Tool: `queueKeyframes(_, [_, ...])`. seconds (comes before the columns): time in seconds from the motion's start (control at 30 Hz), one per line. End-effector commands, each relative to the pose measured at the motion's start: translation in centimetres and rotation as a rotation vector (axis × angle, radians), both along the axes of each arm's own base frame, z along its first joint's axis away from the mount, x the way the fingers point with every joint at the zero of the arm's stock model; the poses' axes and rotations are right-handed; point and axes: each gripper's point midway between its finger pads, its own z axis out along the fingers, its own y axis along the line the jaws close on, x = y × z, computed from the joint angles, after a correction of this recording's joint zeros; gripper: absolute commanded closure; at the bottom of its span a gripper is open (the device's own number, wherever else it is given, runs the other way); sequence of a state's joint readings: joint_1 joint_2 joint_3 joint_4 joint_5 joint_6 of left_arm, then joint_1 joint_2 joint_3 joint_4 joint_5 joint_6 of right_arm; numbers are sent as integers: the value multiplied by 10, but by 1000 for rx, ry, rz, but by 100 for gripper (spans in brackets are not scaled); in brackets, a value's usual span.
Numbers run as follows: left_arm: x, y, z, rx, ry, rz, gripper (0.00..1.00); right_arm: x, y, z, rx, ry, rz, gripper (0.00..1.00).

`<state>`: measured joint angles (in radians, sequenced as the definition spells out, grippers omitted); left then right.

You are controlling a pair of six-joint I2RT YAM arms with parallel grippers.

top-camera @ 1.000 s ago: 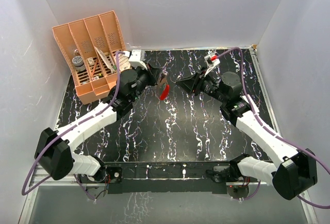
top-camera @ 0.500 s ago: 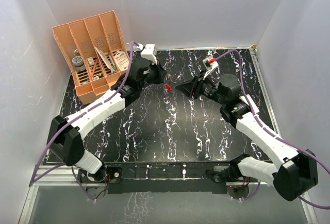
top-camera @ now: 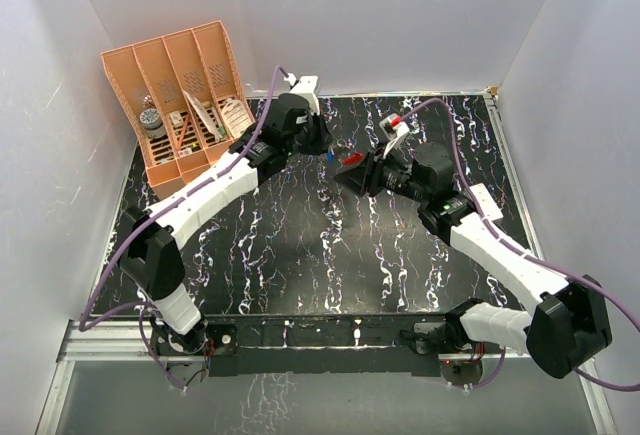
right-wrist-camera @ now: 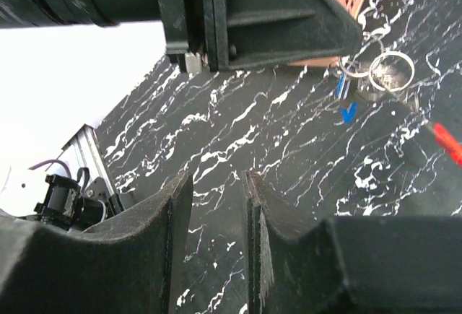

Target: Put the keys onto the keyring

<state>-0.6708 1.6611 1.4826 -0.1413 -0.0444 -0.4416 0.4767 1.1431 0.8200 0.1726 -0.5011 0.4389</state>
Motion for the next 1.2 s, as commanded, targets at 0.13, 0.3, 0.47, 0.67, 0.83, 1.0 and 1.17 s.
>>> queueKeyframes(0.13, [-2,-5,20,-4,32,-33,100,19,2,-13,-35,32,-57,69])
queueKeyframes(0.3, [-5,-4,22,3,47,-37,100,30,1,-22,-58,34,-92,69])
queueKeyframes(0.47, [-7,-6,25,-13,71,-46,100,36,3,-15,-36,-5,-96,69])
queueKeyframes(0.67, [-12,-13,24,-56,111,-60,100,49,5,-11,-27,-23,-123,69])
queueKeyframes(0.83, [-15,-14,24,-94,138,-46,100,55,5,-11,-17,-45,-141,70])
queueKeyframes(1.0, [-19,-16,26,-125,165,-40,100,58,1,-8,-1,-107,-170,71])
queueKeyframes(1.17, [-23,-18,26,-151,187,-44,100,61,-1,-6,10,-154,-187,72])
